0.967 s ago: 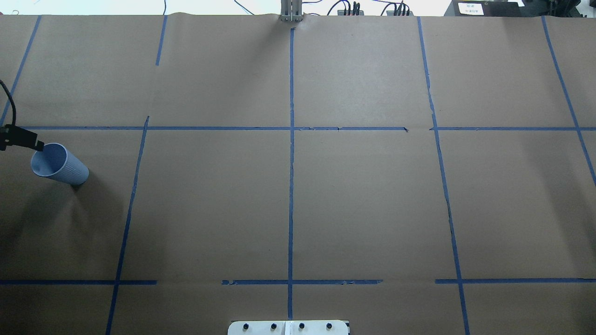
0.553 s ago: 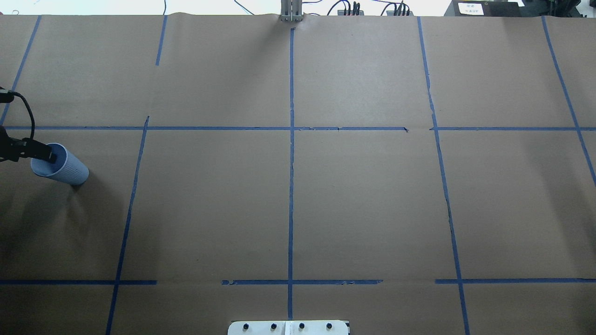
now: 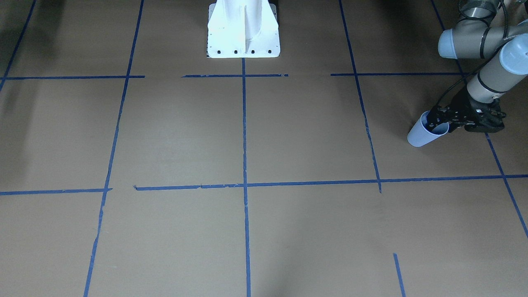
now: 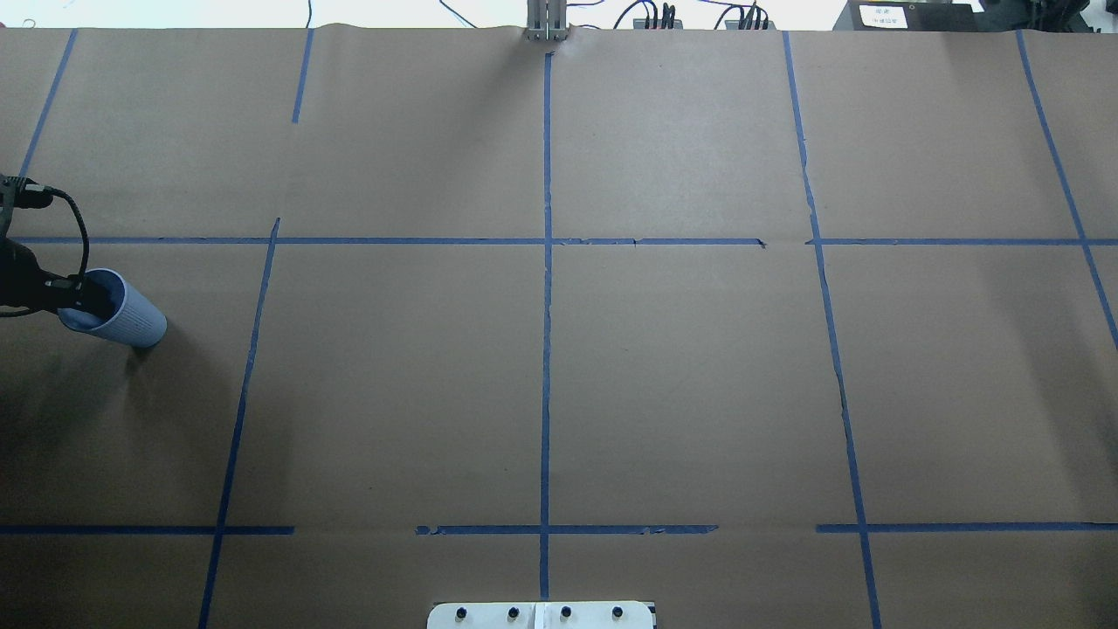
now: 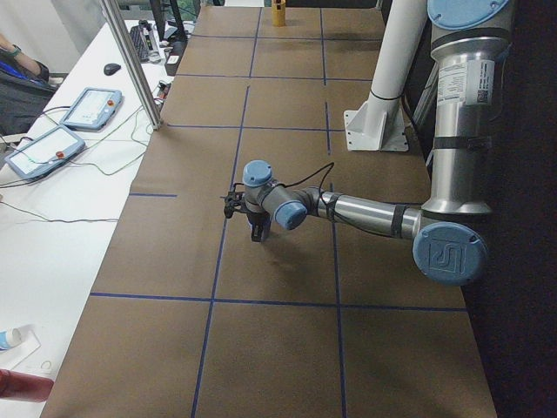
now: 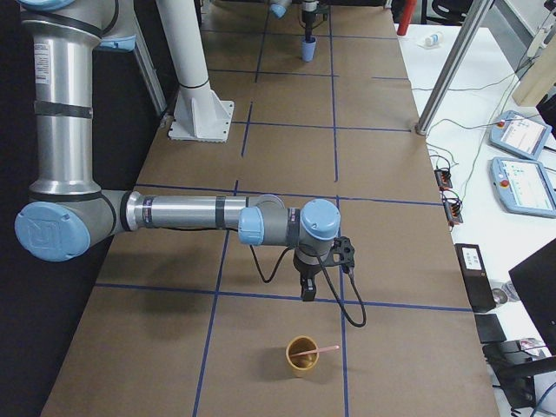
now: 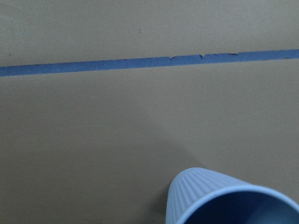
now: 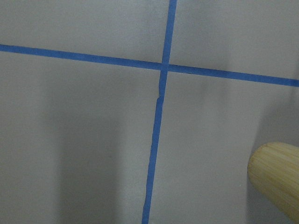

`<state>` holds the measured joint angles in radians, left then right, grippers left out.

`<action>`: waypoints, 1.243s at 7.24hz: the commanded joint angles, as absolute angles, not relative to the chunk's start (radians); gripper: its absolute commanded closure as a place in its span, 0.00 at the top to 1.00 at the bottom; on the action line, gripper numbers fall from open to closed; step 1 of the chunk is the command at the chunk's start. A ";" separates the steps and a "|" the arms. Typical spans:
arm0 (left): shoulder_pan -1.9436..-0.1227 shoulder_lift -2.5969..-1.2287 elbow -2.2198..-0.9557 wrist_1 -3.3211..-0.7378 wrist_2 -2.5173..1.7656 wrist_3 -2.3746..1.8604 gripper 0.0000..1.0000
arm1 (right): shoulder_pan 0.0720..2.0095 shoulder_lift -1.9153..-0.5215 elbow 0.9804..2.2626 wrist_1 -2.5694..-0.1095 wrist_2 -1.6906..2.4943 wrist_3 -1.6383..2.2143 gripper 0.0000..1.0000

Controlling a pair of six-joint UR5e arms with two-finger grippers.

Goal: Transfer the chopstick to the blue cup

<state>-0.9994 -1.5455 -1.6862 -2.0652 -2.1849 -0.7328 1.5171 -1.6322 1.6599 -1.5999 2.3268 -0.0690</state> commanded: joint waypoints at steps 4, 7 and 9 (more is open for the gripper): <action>-0.999 -1.574 -1.703 -2.042 -2.200 -0.735 0.00 | 1.517 -1.632 1.658 -1.600 2.327 -0.069 1.00; -0.999 -1.802 -1.810 -1.690 -2.230 -0.783 0.00 | 1.517 -1.632 1.660 -1.600 2.330 -0.069 1.00; -0.831 -1.996 -1.804 -1.638 -2.201 -1.100 0.00 | 1.517 -1.632 1.660 -1.600 2.330 -0.069 1.00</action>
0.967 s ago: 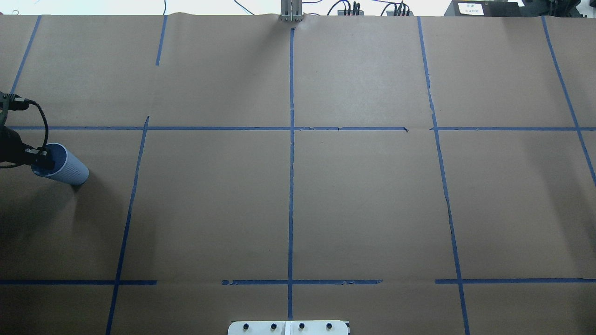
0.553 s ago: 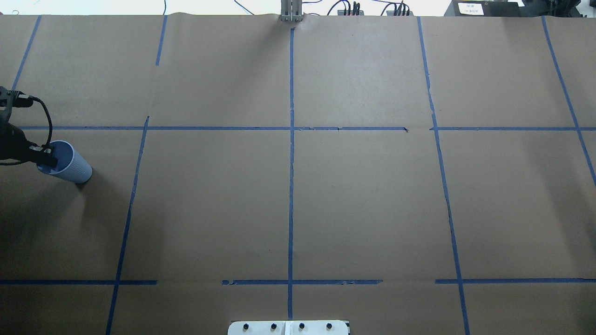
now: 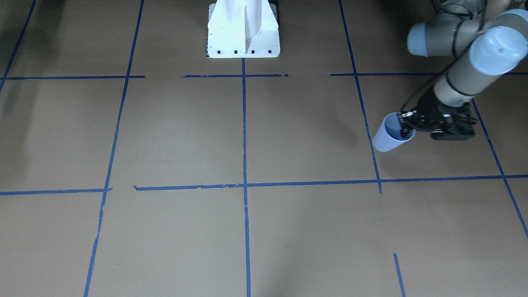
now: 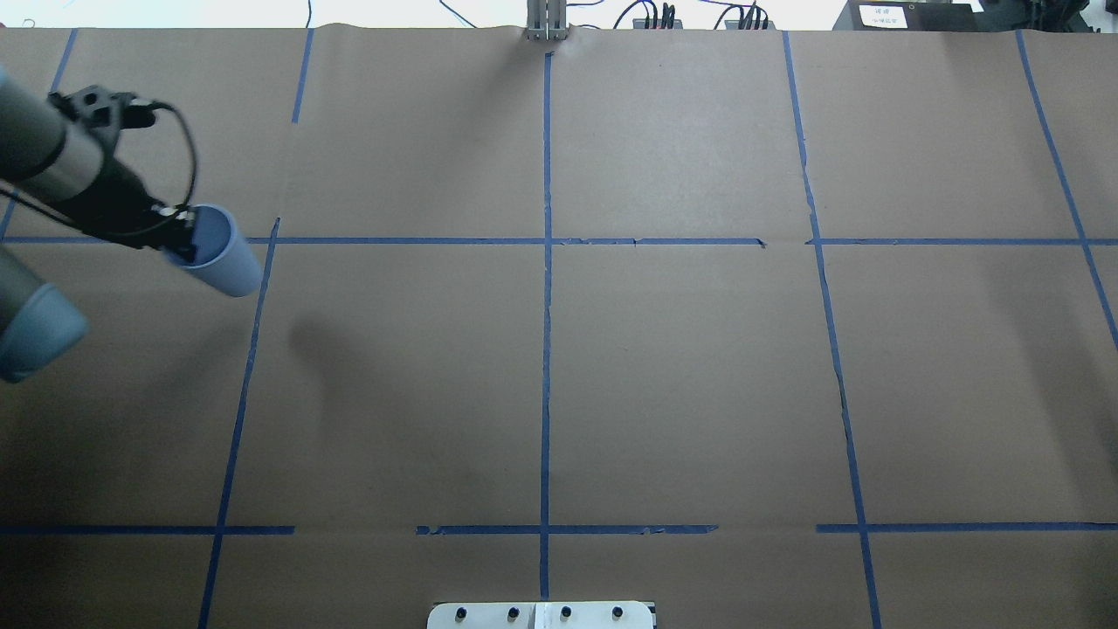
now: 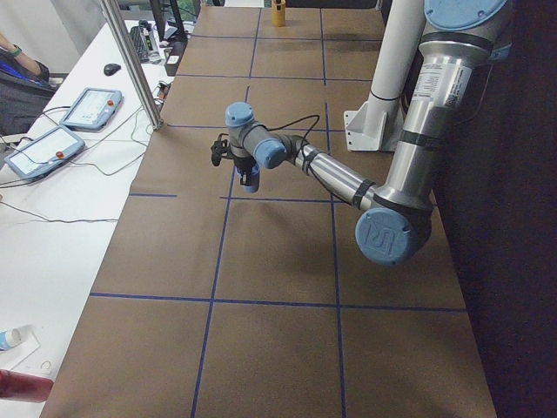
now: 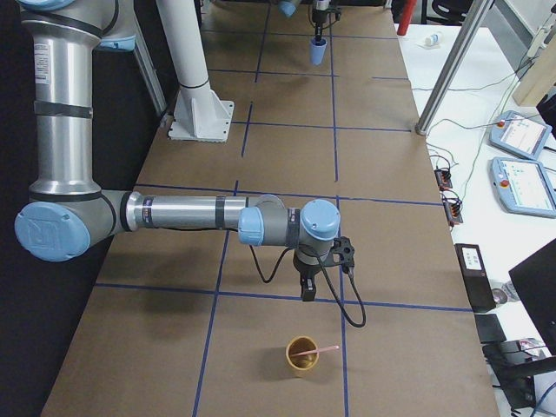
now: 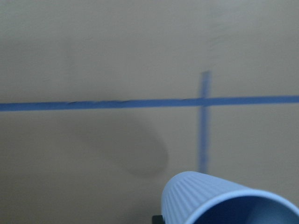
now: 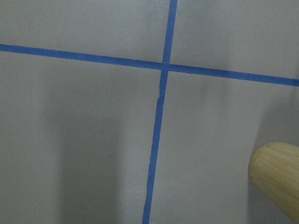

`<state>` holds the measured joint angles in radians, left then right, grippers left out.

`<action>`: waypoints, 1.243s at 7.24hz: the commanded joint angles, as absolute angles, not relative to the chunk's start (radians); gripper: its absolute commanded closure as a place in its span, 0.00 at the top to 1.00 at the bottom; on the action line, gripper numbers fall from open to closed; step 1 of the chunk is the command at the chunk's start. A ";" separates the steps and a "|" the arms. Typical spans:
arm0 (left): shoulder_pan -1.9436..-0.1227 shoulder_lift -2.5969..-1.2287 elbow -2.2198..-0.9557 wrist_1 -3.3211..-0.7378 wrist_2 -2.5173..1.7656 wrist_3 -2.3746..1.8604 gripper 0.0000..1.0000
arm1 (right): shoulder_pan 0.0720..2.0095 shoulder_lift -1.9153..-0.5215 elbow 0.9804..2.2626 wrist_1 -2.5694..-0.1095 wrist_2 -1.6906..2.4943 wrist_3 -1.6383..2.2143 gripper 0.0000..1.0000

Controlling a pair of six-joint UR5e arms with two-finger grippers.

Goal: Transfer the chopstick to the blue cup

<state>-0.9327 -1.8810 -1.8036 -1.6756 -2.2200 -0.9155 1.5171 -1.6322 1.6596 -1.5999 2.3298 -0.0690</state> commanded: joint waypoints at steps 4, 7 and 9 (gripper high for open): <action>-0.600 -2.351 -1.625 -1.638 -1.994 -1.400 0.00 | 1.516 -1.632 1.658 -1.600 2.329 -0.071 1.00; -0.537 -2.416 -1.513 -1.647 -1.927 -1.396 0.01 | 1.516 -1.632 1.660 -1.598 2.329 -0.071 1.00; -0.522 -2.408 -1.497 -1.649 -1.927 -1.390 0.02 | 1.516 -1.632 1.660 -1.598 2.329 -0.071 1.00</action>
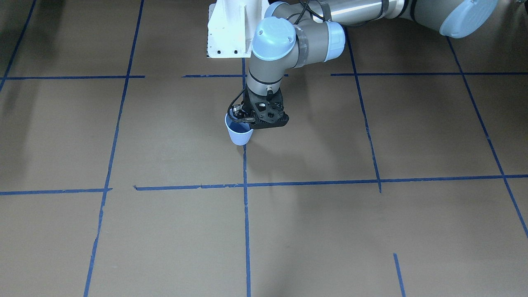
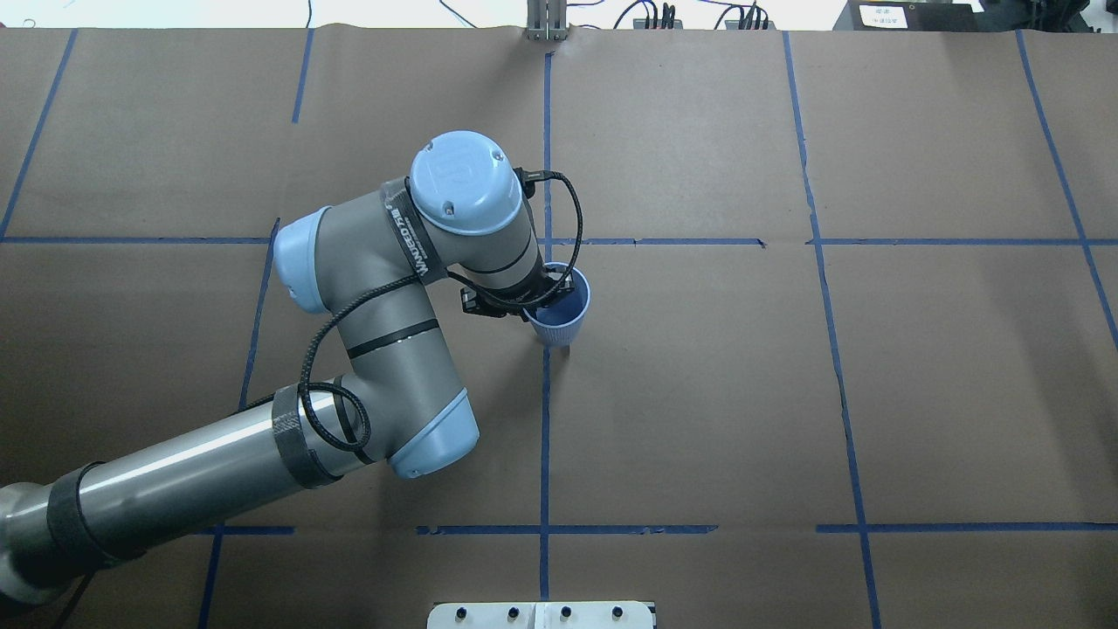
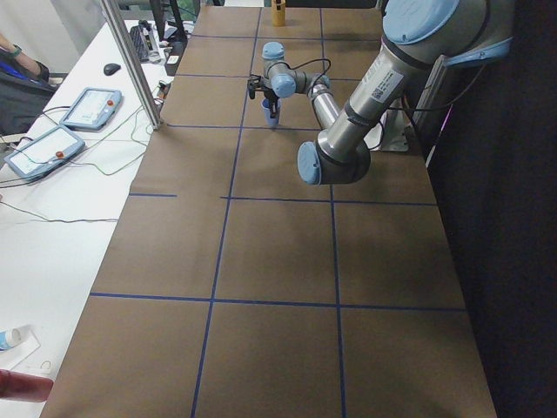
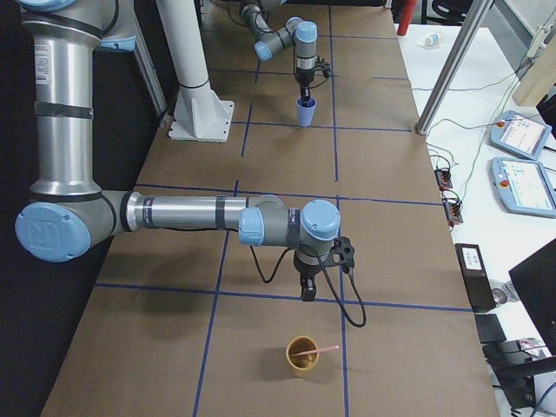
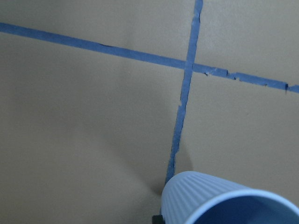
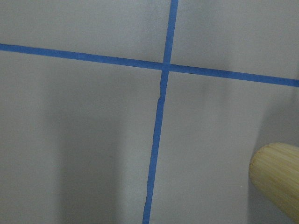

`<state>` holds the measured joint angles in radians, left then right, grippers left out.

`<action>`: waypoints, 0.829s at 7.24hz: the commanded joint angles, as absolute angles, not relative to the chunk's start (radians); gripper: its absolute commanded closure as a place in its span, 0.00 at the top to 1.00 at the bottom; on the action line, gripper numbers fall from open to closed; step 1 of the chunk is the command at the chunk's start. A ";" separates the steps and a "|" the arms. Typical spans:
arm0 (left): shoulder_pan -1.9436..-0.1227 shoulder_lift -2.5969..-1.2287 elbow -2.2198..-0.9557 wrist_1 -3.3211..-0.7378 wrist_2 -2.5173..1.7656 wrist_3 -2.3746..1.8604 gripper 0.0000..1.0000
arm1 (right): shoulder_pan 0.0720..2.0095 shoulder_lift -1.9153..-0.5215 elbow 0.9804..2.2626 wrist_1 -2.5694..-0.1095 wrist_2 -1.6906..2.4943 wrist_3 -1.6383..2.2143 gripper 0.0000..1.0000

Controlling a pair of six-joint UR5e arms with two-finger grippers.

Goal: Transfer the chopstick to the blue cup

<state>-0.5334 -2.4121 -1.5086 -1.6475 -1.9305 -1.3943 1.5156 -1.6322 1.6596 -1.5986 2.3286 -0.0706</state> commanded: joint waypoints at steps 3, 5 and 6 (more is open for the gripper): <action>-0.522 -2.398 -1.497 -1.651 -1.928 -1.387 0.04 | 1.516 -1.632 1.660 -1.598 2.329 -0.071 1.00; -0.522 -2.398 -1.497 -1.651 -1.928 -1.387 0.29 | 1.516 -1.632 1.660 -1.598 2.329 -0.071 1.00; -0.523 -2.398 -1.499 -1.649 -1.927 -1.388 0.66 | 1.516 -1.632 1.660 -1.598 2.329 -0.071 1.00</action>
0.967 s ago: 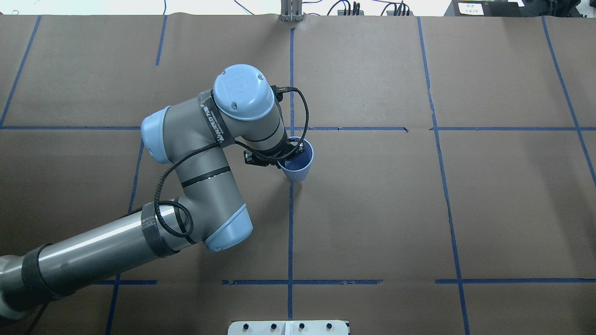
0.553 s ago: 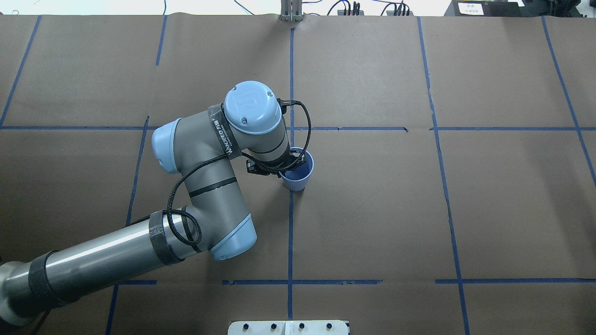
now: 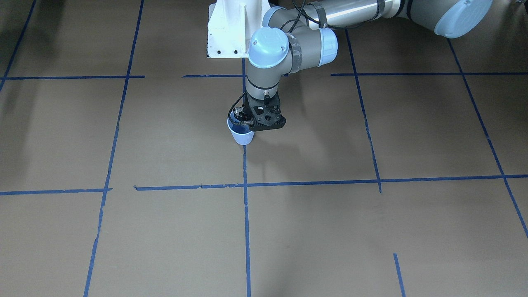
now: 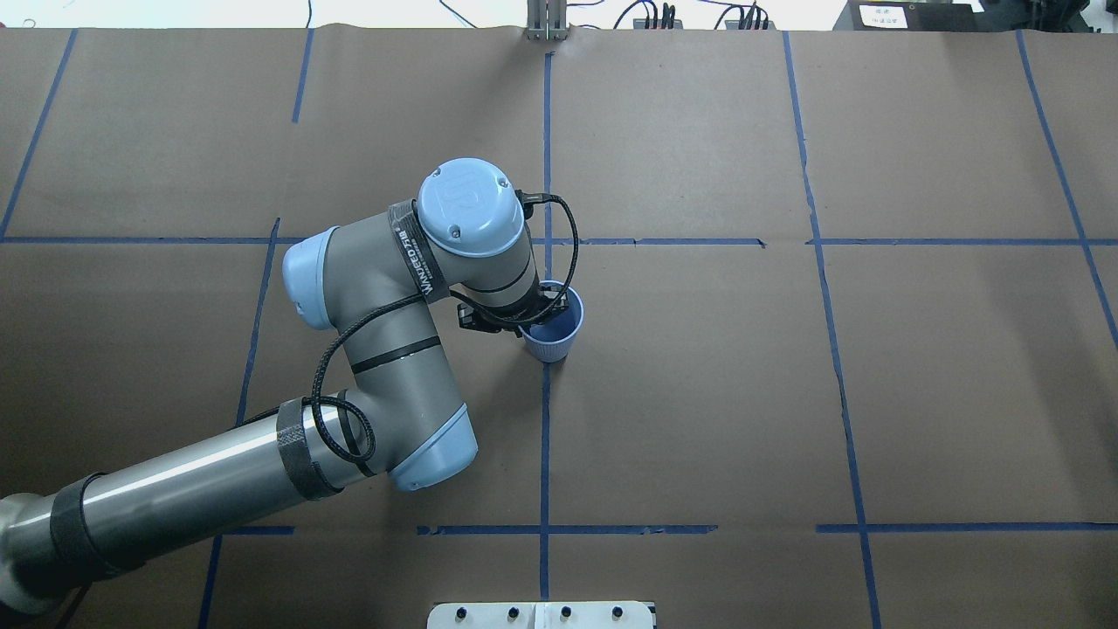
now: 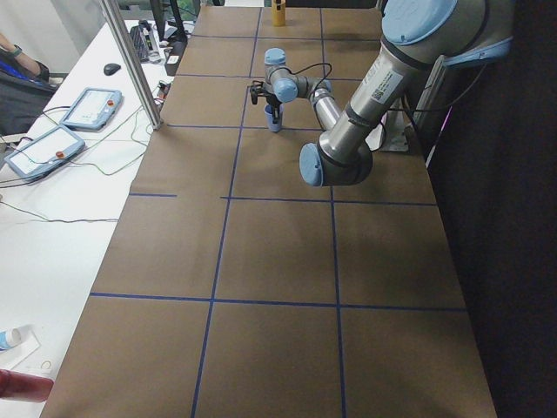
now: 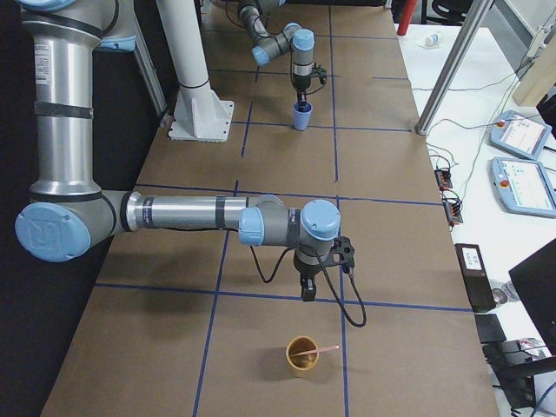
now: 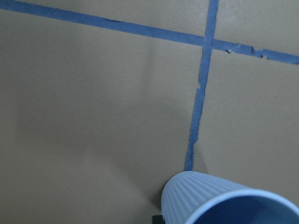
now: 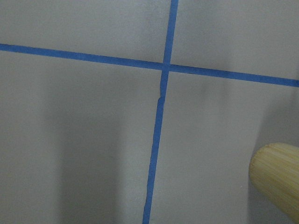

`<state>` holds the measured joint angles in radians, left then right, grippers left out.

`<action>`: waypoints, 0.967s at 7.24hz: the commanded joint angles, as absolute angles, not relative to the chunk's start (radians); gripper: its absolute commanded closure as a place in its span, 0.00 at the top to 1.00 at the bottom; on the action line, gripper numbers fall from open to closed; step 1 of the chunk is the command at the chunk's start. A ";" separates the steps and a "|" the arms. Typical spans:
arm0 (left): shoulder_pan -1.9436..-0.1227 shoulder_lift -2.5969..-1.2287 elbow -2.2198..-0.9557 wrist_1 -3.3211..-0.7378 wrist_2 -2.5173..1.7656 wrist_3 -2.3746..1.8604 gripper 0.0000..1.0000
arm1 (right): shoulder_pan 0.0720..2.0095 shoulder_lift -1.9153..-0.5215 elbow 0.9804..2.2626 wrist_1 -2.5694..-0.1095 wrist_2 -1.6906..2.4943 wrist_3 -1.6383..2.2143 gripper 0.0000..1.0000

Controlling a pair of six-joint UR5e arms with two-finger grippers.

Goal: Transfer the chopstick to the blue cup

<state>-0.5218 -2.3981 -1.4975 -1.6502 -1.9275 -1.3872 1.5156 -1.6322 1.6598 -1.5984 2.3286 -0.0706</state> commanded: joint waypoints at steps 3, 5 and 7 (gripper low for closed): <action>-0.584 -2.390 -1.580 -1.584 -1.954 -1.362 1.00 | 1.516 -1.632 1.661 -1.598 2.329 -0.071 1.00; -0.661 -2.314 -1.739 -1.435 -2.034 -1.156 1.00 | 1.516 -1.632 1.660 -1.600 2.329 -0.071 1.00; -0.823 -2.067 -1.906 -1.428 -2.152 -0.824 1.00 | 1.516 -1.632 1.660 -1.598 2.329 -0.071 1.00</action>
<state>-0.7225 -2.2021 -1.8160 -1.4410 -2.0806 -1.0156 1.5156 -1.6321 1.6600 -1.5988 2.3287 -0.0705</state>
